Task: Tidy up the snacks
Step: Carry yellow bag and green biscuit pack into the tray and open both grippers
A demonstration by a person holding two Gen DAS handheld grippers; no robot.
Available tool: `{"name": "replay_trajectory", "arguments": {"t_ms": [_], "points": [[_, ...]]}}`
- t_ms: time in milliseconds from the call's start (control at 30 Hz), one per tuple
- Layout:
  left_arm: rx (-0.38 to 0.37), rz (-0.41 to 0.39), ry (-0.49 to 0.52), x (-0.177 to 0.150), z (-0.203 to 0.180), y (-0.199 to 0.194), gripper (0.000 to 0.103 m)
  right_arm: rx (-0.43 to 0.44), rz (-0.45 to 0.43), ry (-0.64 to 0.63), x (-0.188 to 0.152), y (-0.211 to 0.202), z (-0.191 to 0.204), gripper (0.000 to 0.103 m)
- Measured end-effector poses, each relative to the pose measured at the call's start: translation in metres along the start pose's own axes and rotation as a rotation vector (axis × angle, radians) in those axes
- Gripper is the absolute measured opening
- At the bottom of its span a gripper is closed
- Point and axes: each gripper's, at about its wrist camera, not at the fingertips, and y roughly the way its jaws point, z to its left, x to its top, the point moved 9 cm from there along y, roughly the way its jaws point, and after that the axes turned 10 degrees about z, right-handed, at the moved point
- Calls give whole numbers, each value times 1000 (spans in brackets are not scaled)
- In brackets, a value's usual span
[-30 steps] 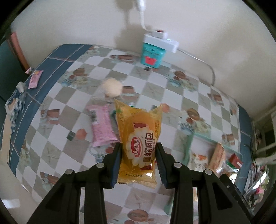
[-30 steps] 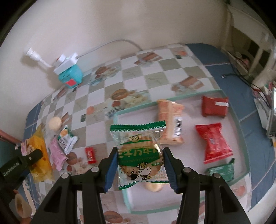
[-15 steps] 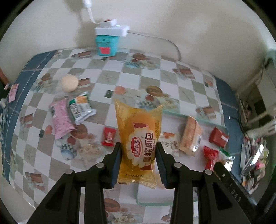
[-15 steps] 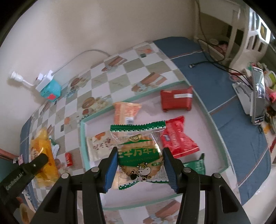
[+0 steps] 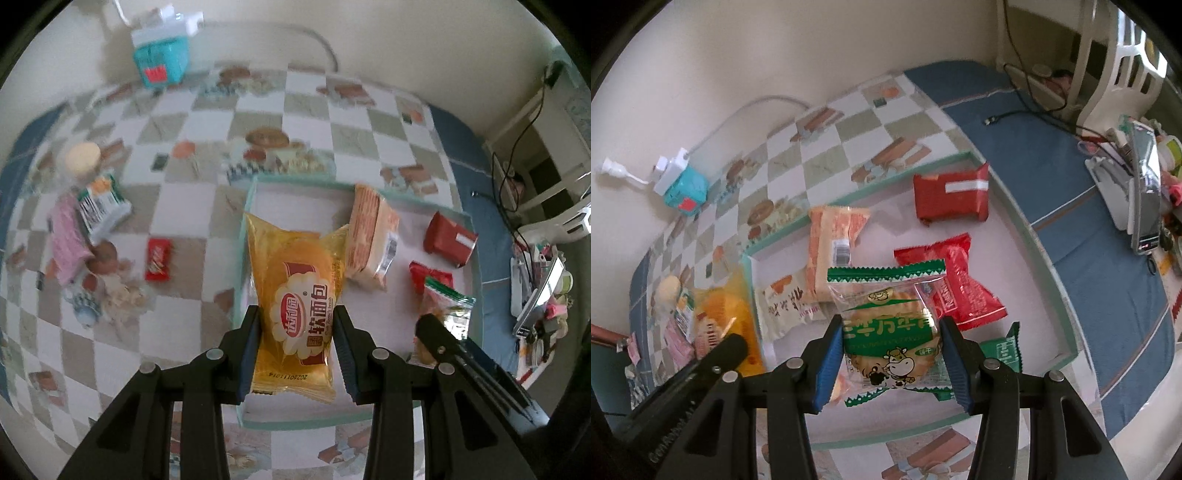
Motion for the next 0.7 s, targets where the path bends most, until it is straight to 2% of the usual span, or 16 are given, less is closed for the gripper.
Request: {"name": "replay_trajectory", "arguments": {"t_ms": [267, 700], "points": [[-4, 61, -46, -2, 16, 26, 40, -12, 65, -4, -8, 27, 1, 54], [20, 73, -15, -1, 9, 35, 40, -21, 79, 8, -8, 33, 1, 54]]}}
